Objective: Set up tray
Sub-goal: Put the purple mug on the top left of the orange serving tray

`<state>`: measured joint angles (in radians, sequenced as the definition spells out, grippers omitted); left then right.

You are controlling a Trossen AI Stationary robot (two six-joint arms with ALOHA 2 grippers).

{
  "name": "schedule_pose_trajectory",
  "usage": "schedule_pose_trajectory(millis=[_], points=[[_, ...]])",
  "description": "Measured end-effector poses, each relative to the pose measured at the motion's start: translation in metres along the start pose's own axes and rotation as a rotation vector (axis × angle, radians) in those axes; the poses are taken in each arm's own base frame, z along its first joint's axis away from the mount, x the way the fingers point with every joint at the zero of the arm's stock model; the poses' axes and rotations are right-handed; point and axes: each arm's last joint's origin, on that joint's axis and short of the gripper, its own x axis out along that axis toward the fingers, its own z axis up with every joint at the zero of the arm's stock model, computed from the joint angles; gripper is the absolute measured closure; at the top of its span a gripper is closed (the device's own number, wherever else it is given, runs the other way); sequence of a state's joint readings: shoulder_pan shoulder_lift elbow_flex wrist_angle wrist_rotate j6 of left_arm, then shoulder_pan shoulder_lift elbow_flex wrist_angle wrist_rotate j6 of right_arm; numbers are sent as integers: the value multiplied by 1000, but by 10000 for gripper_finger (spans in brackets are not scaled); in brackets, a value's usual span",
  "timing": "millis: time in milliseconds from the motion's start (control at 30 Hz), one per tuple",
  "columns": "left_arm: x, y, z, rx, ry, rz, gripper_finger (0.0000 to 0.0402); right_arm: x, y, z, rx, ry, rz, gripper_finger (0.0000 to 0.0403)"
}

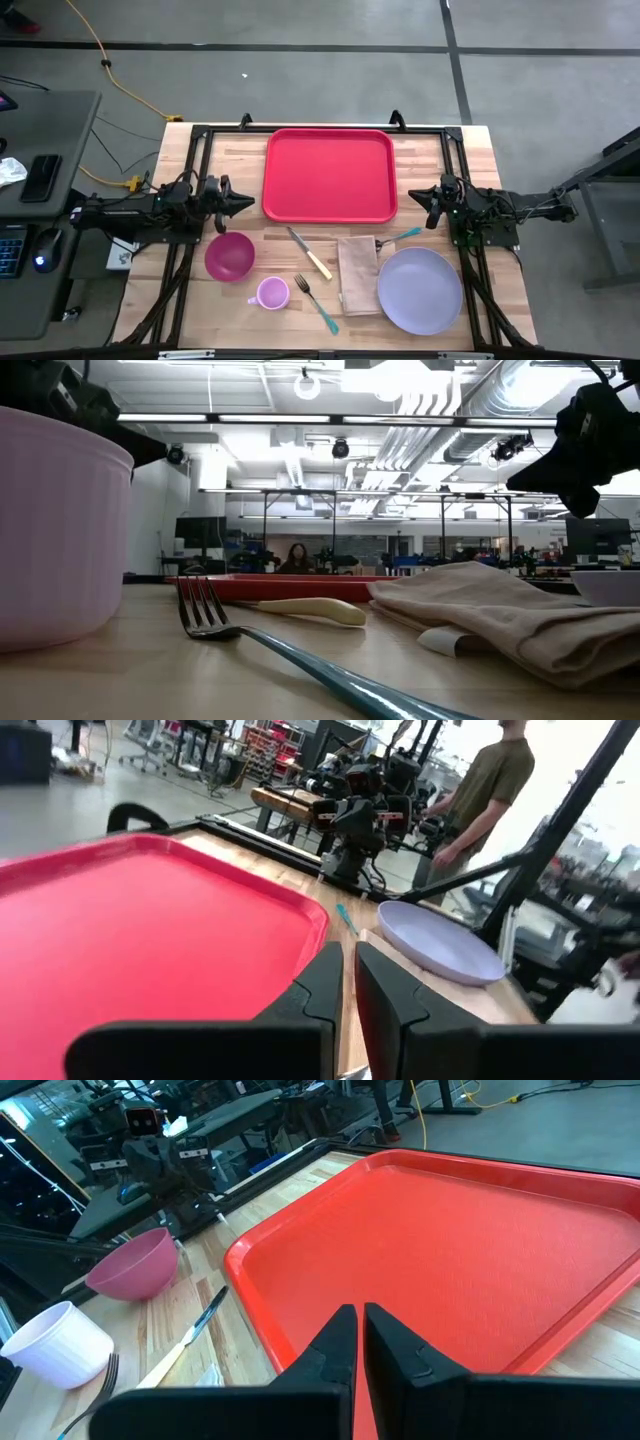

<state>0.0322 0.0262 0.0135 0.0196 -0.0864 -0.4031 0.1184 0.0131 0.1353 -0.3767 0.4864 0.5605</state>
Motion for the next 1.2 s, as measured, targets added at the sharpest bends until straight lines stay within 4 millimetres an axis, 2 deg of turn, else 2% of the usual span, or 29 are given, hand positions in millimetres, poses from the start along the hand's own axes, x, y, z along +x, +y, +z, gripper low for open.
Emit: schedule_pose_trajectory(millis=[267, 600, 867, 1200], points=[[0, 0, 0, -236, -1, 0, 339, 0, 0, 0, 0, 0, 0, 402], [0, 0, 0, -275, 3, -6, 339, 0, 0, 0, 6, -2, 1, 402], [0, -3, -1, -283, 49, -82, 339, 0, 3, 5, 163, -41, 30, 402], [0, -3, -1, -283, 49, -83, 339, 0, 3, 5, 168, -38, 44, 402]])
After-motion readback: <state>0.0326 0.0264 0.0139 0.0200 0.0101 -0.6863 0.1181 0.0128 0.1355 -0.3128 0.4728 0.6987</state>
